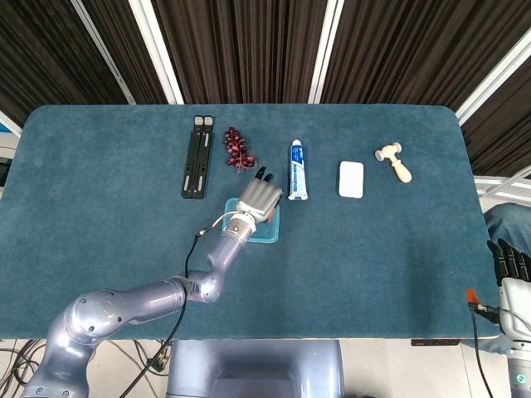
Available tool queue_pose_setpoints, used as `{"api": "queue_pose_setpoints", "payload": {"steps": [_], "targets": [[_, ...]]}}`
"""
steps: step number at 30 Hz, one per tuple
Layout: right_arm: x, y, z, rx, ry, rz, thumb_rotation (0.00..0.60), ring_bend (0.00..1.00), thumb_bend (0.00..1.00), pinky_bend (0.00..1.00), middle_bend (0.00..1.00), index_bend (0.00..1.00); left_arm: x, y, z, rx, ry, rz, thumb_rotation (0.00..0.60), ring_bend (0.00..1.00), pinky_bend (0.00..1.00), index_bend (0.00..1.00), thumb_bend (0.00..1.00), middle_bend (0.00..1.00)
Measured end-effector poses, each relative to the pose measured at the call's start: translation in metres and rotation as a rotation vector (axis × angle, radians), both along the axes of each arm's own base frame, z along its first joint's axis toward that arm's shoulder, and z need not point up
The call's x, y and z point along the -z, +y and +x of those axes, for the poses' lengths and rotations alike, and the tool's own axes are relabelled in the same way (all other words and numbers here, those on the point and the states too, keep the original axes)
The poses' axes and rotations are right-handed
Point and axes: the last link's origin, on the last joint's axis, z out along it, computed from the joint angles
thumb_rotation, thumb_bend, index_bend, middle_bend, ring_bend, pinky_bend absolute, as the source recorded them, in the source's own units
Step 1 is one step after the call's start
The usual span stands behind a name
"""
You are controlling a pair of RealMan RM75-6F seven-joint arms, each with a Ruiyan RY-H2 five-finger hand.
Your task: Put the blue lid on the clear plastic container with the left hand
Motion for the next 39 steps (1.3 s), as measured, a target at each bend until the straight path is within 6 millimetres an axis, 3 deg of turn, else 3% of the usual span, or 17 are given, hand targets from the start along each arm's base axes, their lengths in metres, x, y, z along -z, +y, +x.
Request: {"api": "queue_pose_setpoints", "payload": {"steps": [20,30,39], "targets": [[0.0,0.001,0.0,-0.01,0.021,-0.002,0.6,0.0,0.36,0.0,0.0,0.0,0.006,-0.002,-0.006,0.006,0.031,0.009,0.6,0.13,0.01,0.6,0.55,0.56],[0.0,0.001,0.001,-0.015,0.026,-0.002,0.6,0.0,0.36,0.0,0.0,0.0,-0.014,-0.014,0.01,0.067,-0.035,0.028,0.6,0.13,0.01,0.61,0.55,0.54],[0.0,0.001,0.001,-0.016,0.028,-0.003,0.6,0.0,0.36,0.0,0.0,0.0,-0.031,-0.04,0.005,0.099,-0.011,-0.029,0.6,0.13,0.01,0.61,0.55,0.55]]}}
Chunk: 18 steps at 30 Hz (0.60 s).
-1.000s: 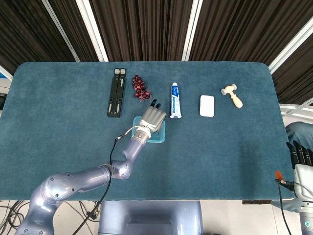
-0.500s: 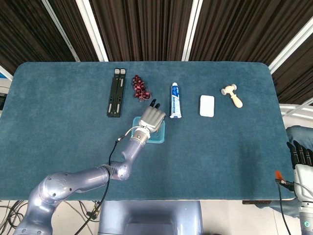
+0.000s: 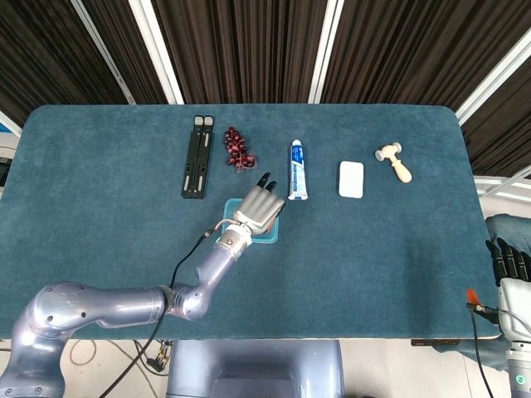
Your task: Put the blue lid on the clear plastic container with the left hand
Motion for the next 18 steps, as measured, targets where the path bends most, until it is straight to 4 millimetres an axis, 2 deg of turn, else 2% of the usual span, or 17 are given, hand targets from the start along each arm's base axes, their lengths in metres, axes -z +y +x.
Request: {"api": "queue_pose_setpoints", "payload": {"steps": [6,18], "targets": [[0.0,0.0,0.0,0.001,0.0,-0.001,0.6,0.0,0.36,0.0,0.0,0.0,-0.004,-0.012,-0.01,-0.01,0.05,-0.034,0.6,0.13,0.01,0.61,0.55,0.55],[-0.001,0.0,0.0,0.002,0.0,-0.006,0.6,0.0,0.36,0.0,0.0,0.0,0.003,-0.019,-0.013,-0.024,0.06,-0.076,0.6,0.13,0.01,0.61,0.55,0.55]]}}
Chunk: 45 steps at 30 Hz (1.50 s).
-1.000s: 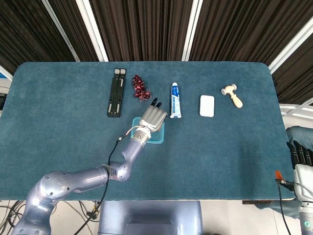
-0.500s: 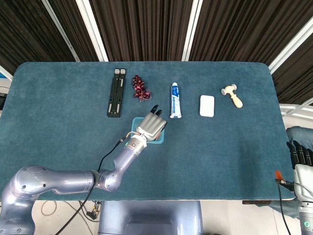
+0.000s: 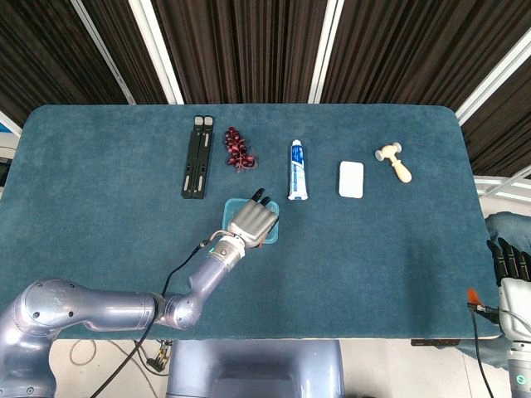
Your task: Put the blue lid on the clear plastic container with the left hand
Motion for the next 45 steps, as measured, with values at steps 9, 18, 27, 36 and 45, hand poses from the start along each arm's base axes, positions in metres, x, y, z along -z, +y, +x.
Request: {"api": "queue_pose_setpoints", "payload": {"steps": [9,18,27,36,45], "targets": [[0.0,0.0,0.0,0.003,-0.003,0.0,0.6,0.0,0.36,0.0,0.0,0.0,0.008,-0.003,-0.001,0.004,0.013,-0.016,0.6,0.13,0.01,0.61,0.55,0.55],[-0.001,0.0,0.0,0.004,-0.005,-0.003,0.6,0.0,0.36,0.0,0.0,0.0,0.019,-0.005,-0.001,0.018,0.028,-0.019,0.6,0.13,0.01,0.61,0.55,0.55],[-0.001,0.0,0.0,0.004,-0.009,-0.006,0.6,0.0,0.36,0.0,0.0,0.0,0.03,-0.008,-0.005,0.045,0.063,-0.018,0.6,0.13,0.01,0.61,0.55,0.55],[-0.001,0.0,0.001,0.001,-0.01,-0.008,0.6,0.0,0.36,0.0,0.0,0.0,0.034,-0.01,-0.01,0.06,0.083,-0.009,0.6,0.13,0.01,0.61,0.55,0.55],[-0.002,0.0,0.001,-0.001,-0.008,-0.013,0.6,0.0,0.36,0.0,0.0,0.0,0.036,-0.008,-0.02,0.06,0.098,-0.003,0.6,0.13,0.01,0.61,0.55,0.55]]}}
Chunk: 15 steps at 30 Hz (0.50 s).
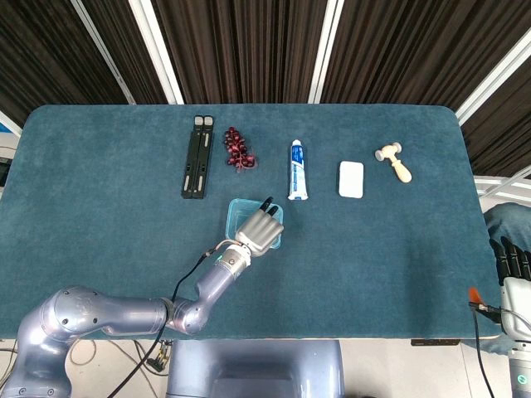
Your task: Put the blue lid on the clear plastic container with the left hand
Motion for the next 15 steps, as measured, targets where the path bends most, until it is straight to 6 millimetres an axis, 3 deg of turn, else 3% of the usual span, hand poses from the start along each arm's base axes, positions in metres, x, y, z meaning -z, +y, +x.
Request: {"api": "queue_pose_setpoints", "payload": {"steps": [5,10,12,15], "targets": [[0.0,0.0,0.0,-0.001,0.005,-0.002,0.6,0.0,0.36,0.0,0.0,0.0,-0.002,0.003,-0.001,0.001,-0.009,0.01,0.6,0.13,0.01,0.61,0.55,0.55],[0.0,0.0,0.0,-0.001,0.006,-0.003,0.6,0.0,0.36,0.0,0.0,0.0,-0.014,0.005,0.011,0.019,-0.065,0.038,0.6,0.13,0.01,0.59,0.54,0.54],[0.0,0.0,0.0,-0.003,0.009,-0.003,0.6,0.0,0.36,0.0,0.0,0.0,-0.021,0.006,0.017,0.027,-0.097,0.053,0.6,0.12,0.01,0.52,0.53,0.5],[0.0,0.0,0.0,-0.004,0.011,-0.004,0.6,0.0,0.36,0.0,0.0,0.0,-0.038,0.006,0.027,0.041,-0.152,0.086,0.6,0.04,0.0,0.32,0.49,0.32]]}}
